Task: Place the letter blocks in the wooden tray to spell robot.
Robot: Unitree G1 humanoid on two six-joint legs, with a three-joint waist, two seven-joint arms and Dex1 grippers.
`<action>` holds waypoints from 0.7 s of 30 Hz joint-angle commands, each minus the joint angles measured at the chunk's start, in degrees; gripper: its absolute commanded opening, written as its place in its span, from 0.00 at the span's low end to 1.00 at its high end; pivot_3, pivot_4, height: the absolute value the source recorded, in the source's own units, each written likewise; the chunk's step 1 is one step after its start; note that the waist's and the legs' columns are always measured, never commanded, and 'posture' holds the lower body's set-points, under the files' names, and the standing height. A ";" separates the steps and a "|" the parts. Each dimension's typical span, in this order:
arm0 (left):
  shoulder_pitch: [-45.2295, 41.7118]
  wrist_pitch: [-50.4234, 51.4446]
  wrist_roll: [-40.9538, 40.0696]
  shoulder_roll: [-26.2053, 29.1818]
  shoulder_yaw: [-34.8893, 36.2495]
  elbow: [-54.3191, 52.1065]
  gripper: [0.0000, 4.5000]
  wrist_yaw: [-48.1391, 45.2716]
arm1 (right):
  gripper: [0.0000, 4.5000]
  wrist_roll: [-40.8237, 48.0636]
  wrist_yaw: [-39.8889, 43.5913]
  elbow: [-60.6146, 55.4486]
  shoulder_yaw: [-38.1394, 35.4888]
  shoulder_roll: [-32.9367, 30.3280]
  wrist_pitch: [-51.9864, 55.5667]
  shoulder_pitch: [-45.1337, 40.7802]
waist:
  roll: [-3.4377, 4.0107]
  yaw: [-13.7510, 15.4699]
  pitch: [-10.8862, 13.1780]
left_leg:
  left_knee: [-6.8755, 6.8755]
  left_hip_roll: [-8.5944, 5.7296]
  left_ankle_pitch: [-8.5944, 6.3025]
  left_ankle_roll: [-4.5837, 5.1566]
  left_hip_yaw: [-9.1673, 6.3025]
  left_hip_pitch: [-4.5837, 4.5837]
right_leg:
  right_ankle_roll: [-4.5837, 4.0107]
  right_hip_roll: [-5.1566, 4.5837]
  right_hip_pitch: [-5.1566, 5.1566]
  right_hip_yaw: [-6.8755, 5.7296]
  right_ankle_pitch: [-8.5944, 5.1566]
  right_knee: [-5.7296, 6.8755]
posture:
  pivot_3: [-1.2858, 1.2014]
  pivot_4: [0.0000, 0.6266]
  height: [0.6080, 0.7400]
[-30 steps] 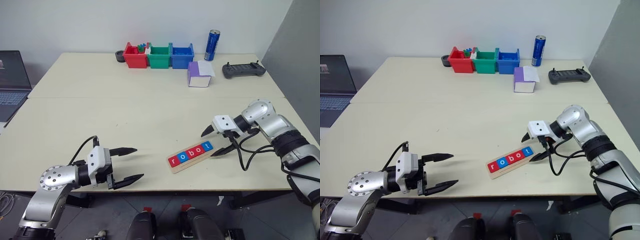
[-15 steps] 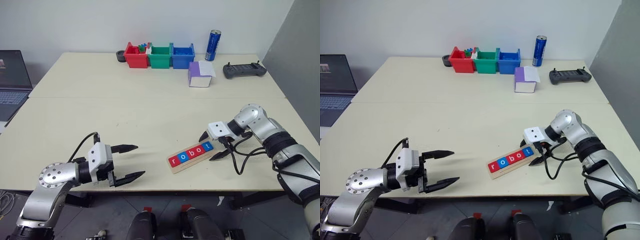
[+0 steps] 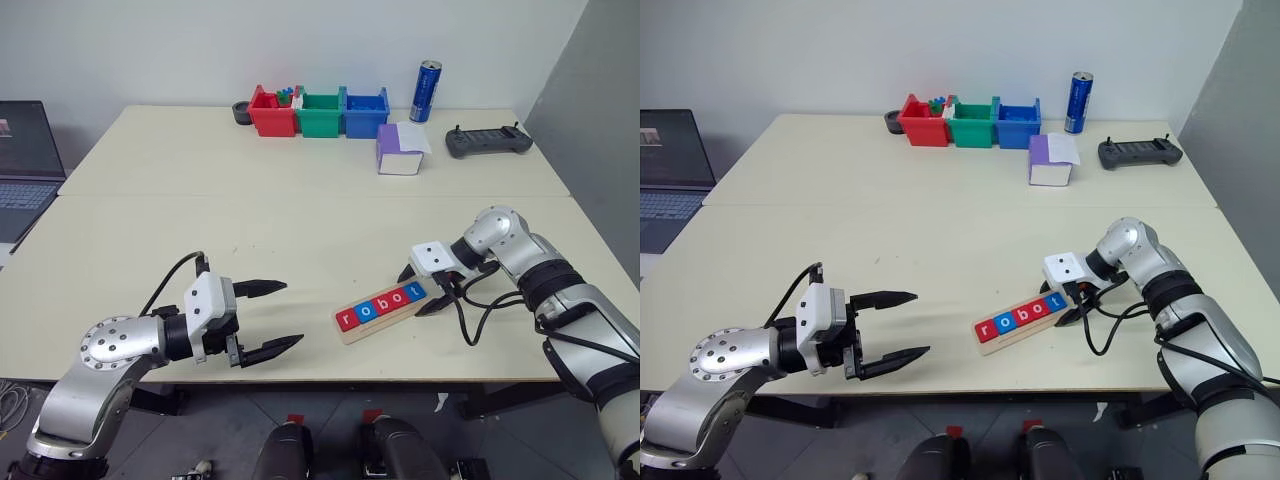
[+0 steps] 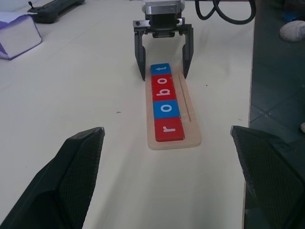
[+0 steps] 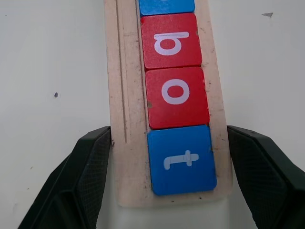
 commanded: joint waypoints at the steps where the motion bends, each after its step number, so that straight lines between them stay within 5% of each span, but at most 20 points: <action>1: -1.79 1.52 -1.67 1.14 1.57 -2.36 1.00 0.67 | 0.76 -1.73 1.60 -1.00 -1.68 -0.35 1.84 -0.06 | 0.00 0.01 0.00 | 0.00 0.00 0.00 0.00 -0.01 0.00 | 0.00 0.00 0.00 -0.01 0.00 0.00 | 0.52 0.24 1.00; 21: -1.73 -6.63 1.07 -0.41 -0.02 7.53 1.00 -4.41 | 0.76 -0.67 -9.38 -35.24 -11.80 -7.13 42.93 15.42 | 0.01 0.25 0.00 | -0.05 -0.03 -0.01 -0.01 -0.02 -0.07 | -0.02 -0.01 -0.05 -0.02 -0.02 -0.06 | 0.52 0.24 1.00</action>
